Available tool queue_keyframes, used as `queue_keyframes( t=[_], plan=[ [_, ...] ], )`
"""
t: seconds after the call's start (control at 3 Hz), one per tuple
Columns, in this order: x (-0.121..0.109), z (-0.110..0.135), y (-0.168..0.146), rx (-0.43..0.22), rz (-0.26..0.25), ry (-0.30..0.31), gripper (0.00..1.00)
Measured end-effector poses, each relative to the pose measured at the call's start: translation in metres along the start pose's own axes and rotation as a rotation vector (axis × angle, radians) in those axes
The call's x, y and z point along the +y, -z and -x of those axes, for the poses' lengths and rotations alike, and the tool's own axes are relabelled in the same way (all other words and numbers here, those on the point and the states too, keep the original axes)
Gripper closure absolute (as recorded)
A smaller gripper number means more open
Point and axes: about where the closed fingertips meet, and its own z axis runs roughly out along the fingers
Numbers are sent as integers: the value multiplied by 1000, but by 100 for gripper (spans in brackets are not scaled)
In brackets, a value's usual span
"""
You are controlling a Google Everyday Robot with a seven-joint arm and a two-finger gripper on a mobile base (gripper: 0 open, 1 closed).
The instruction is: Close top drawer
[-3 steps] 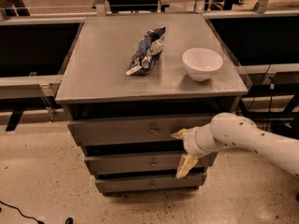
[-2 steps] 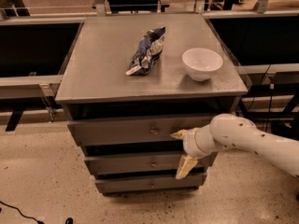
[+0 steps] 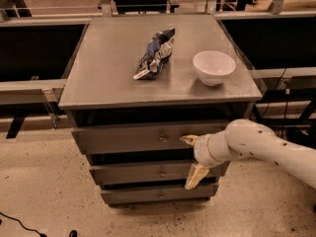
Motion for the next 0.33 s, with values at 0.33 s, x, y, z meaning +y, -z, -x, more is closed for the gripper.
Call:
queue_keyframes(
  t=[0.33],
  plan=[
    [0, 0, 0, 0, 0, 0, 0]
  ],
)
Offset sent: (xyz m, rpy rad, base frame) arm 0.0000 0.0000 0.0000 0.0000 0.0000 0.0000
